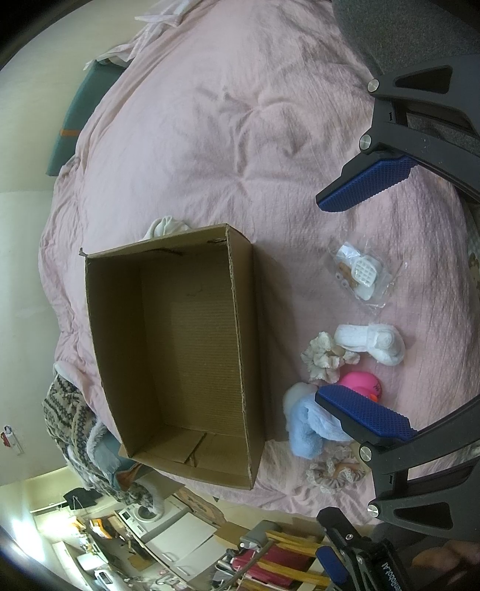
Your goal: Organize soft objects
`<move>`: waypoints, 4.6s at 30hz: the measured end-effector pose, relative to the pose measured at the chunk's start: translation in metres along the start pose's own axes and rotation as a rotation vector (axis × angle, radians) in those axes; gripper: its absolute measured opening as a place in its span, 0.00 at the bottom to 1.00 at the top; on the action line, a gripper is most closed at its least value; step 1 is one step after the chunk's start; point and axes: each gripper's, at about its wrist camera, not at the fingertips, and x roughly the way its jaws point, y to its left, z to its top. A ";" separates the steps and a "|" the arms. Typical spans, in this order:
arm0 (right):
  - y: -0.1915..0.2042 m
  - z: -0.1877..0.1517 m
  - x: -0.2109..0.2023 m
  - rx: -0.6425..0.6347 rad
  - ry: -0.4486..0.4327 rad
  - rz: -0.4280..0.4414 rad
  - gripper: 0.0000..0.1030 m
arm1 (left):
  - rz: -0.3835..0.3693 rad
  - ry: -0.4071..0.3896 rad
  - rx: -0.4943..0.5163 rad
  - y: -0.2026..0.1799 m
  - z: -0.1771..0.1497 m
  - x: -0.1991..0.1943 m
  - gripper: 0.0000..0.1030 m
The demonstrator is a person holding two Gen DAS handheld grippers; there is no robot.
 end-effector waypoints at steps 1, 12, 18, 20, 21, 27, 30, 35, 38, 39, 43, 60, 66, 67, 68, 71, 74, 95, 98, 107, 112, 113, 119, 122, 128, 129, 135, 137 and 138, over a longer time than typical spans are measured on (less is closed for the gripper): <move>0.000 0.000 0.000 0.000 0.000 0.000 0.98 | 0.000 0.000 0.001 0.000 0.000 0.000 1.00; 0.000 0.000 0.000 0.003 0.002 0.002 0.98 | 0.000 0.001 0.000 0.000 0.000 0.000 1.00; 0.000 0.000 0.000 0.003 0.002 0.003 0.98 | 0.000 0.000 0.000 0.000 0.000 0.000 1.00; 0.001 0.000 0.000 0.003 0.003 0.003 0.98 | 0.000 0.001 -0.001 0.001 0.000 0.001 1.00; 0.001 0.001 0.000 0.004 0.006 0.007 0.98 | 0.000 0.003 -0.002 0.001 0.001 0.001 1.00; -0.020 0.012 0.005 0.118 0.103 0.097 0.98 | 0.022 0.006 -0.029 0.009 0.012 -0.001 1.00; -0.043 0.019 0.016 0.224 0.195 0.136 0.98 | 0.037 0.018 -0.059 0.020 0.022 0.000 1.00; -0.066 0.011 0.055 0.360 0.397 0.154 0.86 | 0.070 0.097 -0.108 0.038 0.030 0.018 1.00; -0.060 0.002 0.075 0.369 0.478 0.176 0.77 | 0.049 0.164 -0.154 0.045 0.028 0.030 1.00; -0.054 0.001 0.080 0.352 0.487 0.181 0.77 | 0.044 0.184 -0.166 0.047 0.027 0.034 0.99; -0.027 -0.006 0.094 0.247 0.491 0.112 0.77 | 0.061 0.227 -0.182 0.054 0.030 0.042 0.99; 0.038 -0.022 0.100 0.116 0.363 0.057 0.16 | -0.035 0.390 -0.149 0.045 0.030 0.093 0.57; 0.042 -0.018 0.092 0.155 0.296 0.105 0.15 | -0.042 0.393 -0.037 0.020 0.023 0.099 0.29; 0.041 -0.014 0.091 0.164 0.292 0.115 0.15 | -0.045 0.401 -0.028 0.018 0.021 0.101 0.26; 0.040 -0.010 0.091 0.167 0.288 0.120 0.15 | -0.050 0.402 -0.022 0.015 0.020 0.102 0.24; 0.035 -0.006 0.089 0.165 0.280 0.136 0.15 | -0.050 0.378 0.009 0.005 0.018 0.095 0.12; 0.014 0.010 0.087 0.163 0.280 0.147 0.15 | -0.082 0.324 0.004 0.001 0.022 0.081 0.09; 0.001 0.084 0.006 0.080 -0.009 0.321 0.15 | -0.167 -0.046 0.035 -0.015 0.120 -0.039 0.09; 0.003 0.099 0.009 0.071 -0.020 0.317 0.15 | -0.154 -0.057 0.057 -0.022 0.128 -0.026 0.09; 0.013 0.111 0.049 0.051 0.031 0.286 0.15 | -0.135 -0.052 0.125 -0.048 0.137 0.031 0.09; 0.018 0.101 0.070 0.019 0.060 0.251 0.15 | -0.140 -0.026 0.094 -0.045 0.131 0.062 0.09; 0.019 0.099 0.073 0.012 0.066 0.242 0.15 | -0.124 -0.020 0.095 -0.045 0.129 0.068 0.09; 0.019 0.091 0.087 0.020 0.115 0.240 0.15 | -0.104 -0.015 0.111 -0.046 0.118 0.081 0.09; 0.019 0.091 0.089 0.024 0.122 0.245 0.15 | -0.119 -0.023 0.146 -0.049 0.114 0.079 0.09; 0.022 0.091 0.087 0.009 0.113 0.237 0.16 | -0.113 -0.021 0.166 -0.054 0.110 0.079 0.09; 0.023 0.090 0.086 0.005 0.113 0.235 0.16 | -0.115 -0.023 0.168 -0.055 0.109 0.078 0.09; 0.021 0.091 0.086 0.015 0.115 0.232 0.16 | -0.139 -0.019 0.149 -0.053 0.109 0.076 0.09; 0.021 0.091 0.086 0.018 0.117 0.235 0.16 | -0.140 -0.016 0.145 -0.051 0.109 0.076 0.09; 0.022 0.091 0.087 0.016 0.115 0.233 0.16 | -0.134 -0.019 0.146 -0.051 0.109 0.075 0.09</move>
